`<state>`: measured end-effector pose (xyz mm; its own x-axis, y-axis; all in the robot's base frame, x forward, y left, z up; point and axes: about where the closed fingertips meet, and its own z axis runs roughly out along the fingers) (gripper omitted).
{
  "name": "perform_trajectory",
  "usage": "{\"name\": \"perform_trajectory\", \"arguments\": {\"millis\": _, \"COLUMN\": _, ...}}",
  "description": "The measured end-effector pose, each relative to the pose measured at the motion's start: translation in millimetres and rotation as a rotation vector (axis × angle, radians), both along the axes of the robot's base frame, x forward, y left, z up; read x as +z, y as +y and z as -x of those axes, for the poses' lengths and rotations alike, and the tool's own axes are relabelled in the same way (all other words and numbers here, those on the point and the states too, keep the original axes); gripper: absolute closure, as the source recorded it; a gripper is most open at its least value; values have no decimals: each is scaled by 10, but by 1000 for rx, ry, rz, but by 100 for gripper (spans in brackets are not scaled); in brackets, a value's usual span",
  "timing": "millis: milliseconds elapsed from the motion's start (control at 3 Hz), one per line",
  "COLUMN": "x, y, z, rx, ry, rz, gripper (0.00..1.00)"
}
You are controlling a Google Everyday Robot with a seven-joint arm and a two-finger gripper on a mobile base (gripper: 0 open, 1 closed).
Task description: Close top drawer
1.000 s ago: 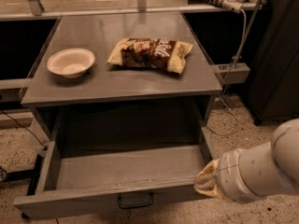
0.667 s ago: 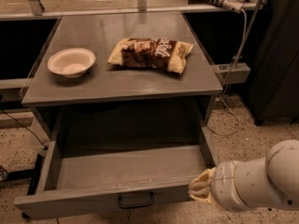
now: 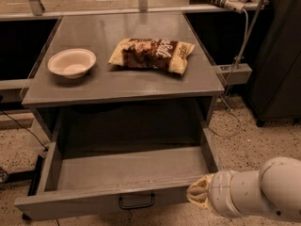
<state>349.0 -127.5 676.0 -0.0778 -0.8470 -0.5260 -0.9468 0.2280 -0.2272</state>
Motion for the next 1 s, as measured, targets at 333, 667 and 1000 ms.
{"name": "perform_trajectory", "arguments": {"millis": 333, "x": 1, "y": -3, "z": -12, "rx": -2, "ry": -4, "rz": 1, "gripper": 81}}
{"name": "perform_trajectory", "arguments": {"millis": 667, "x": 1, "y": -3, "z": -12, "rx": -2, "ry": -4, "rz": 1, "gripper": 59}}
{"name": "perform_trajectory", "arguments": {"millis": 1000, "x": 1, "y": -3, "z": -12, "rx": -2, "ry": -4, "rz": 1, "gripper": 35}}
